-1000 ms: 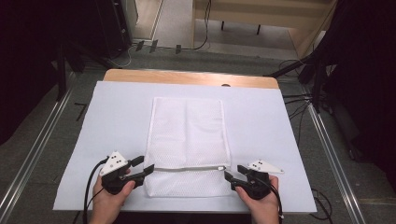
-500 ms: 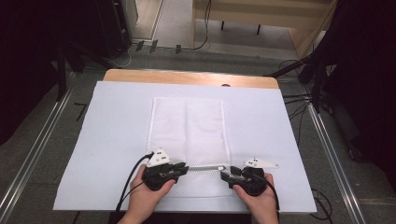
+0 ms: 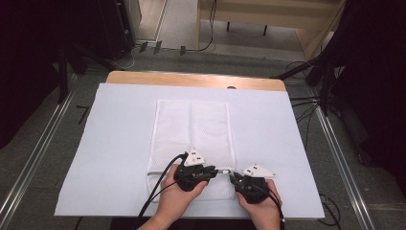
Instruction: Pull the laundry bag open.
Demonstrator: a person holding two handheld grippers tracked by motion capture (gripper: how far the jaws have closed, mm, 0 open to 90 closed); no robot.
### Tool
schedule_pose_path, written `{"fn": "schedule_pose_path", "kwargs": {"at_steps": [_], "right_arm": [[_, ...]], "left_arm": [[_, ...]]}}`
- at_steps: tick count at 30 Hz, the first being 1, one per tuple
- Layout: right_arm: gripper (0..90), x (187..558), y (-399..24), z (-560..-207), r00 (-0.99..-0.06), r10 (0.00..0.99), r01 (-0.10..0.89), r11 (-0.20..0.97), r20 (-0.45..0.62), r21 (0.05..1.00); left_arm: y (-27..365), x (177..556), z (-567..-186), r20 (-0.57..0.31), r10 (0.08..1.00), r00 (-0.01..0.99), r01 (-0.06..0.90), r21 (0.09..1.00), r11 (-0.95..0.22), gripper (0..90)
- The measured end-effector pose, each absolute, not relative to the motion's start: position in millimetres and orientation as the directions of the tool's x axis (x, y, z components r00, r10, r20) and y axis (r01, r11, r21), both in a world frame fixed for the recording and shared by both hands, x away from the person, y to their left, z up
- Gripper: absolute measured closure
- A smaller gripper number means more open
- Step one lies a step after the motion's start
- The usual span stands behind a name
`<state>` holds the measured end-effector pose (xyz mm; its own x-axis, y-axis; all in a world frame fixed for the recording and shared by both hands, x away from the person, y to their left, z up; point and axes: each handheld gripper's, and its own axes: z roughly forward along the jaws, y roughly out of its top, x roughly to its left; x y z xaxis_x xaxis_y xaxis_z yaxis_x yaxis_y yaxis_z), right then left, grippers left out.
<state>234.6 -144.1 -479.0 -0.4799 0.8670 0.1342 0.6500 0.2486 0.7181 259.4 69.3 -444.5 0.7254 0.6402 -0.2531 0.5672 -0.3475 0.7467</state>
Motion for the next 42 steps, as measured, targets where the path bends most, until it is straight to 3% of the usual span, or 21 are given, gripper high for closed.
{"fn": "schedule_pose_path", "kwargs": {"at_steps": [17, 26, 30, 42], "right_arm": [[86.5, 226, -138, -469, -0.517, 0.854, 0.580, 0.305, 0.052, 0.756], [87.5, 222, -133, -466, -0.545, 0.839, 0.544, 0.340, 0.014, 0.767], [87.5, 221, -132, -465, -0.554, 0.832, 0.534, 0.344, 0.013, 0.772], [88.1, 222, -134, -461, -0.566, 0.824, 0.529, 0.328, 0.038, 0.783]], "left_arm": [[62, 267, -453, -0.390, 0.570, 0.723, 0.628, 0.715, -0.307, 62.8], [63, 271, -450, -0.439, 0.561, 0.702, 0.657, 0.702, -0.273, 70.6], [62, 273, -451, -0.441, 0.554, 0.706, 0.661, 0.691, -0.292, 83.1], [71, 274, -451, -0.420, 0.547, 0.724, 0.646, 0.691, -0.324, 88.0]]}}
